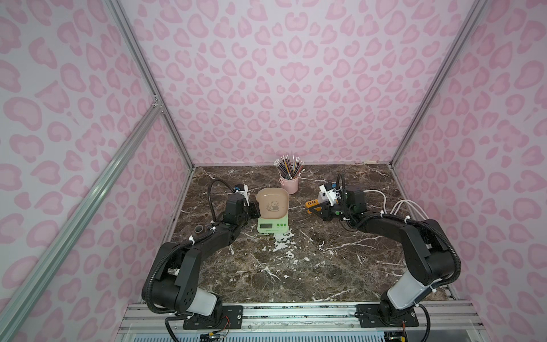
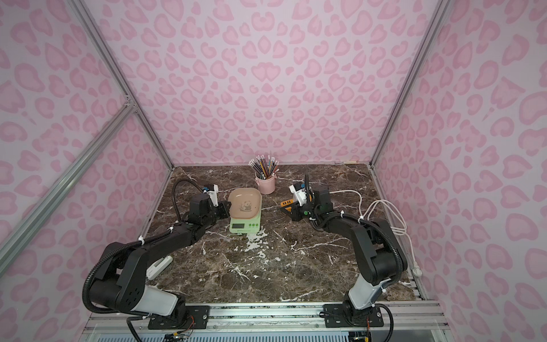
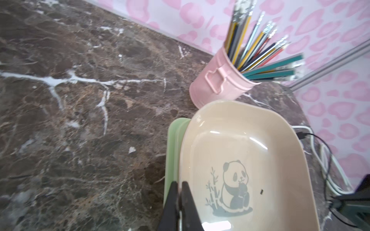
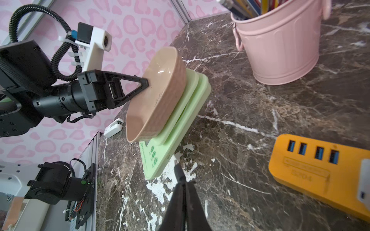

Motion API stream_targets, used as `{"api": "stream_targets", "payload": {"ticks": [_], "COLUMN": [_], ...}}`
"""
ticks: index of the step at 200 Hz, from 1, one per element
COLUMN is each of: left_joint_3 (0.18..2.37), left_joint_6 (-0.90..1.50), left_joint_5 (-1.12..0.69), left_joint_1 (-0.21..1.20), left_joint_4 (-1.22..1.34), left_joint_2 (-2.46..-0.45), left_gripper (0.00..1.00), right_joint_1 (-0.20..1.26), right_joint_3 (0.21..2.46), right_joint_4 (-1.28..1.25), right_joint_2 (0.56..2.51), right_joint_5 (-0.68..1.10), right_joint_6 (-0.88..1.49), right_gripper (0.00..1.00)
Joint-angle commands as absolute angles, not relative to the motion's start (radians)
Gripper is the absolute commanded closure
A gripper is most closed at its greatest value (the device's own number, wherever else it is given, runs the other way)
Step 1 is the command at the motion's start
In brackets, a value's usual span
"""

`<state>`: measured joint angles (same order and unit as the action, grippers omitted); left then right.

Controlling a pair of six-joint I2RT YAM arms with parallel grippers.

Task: Charge the electronic scale
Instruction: Pick up the electronic scale at the center of the board.

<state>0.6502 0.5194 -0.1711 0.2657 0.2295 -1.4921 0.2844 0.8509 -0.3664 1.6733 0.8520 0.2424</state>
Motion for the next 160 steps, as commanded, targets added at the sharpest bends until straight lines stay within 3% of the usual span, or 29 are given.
{"api": "stream_targets", "payload": {"ticks": [1, 160], "left_joint_3": [0.647, 0.588], "left_joint_6": [0.513, 0.602], "left_joint_5": [-0.279, -0.273], "left_joint_1": [0.262, 0.244], "left_joint_4": [0.375, 0.438], "left_joint_2": [-1.468, -1.358], "left_gripper": [0.95, 0.95], "right_joint_1": [0.298, 0.385], "right_joint_3": [0.842, 0.759], "right_joint_4": [-0.435, -0.641], "right_joint_2": [1.657, 1.655], "right_joint_5": [0.864, 0.921], "right_joint_6": [0.280, 0.427], "right_gripper": [0.90, 0.89]}}
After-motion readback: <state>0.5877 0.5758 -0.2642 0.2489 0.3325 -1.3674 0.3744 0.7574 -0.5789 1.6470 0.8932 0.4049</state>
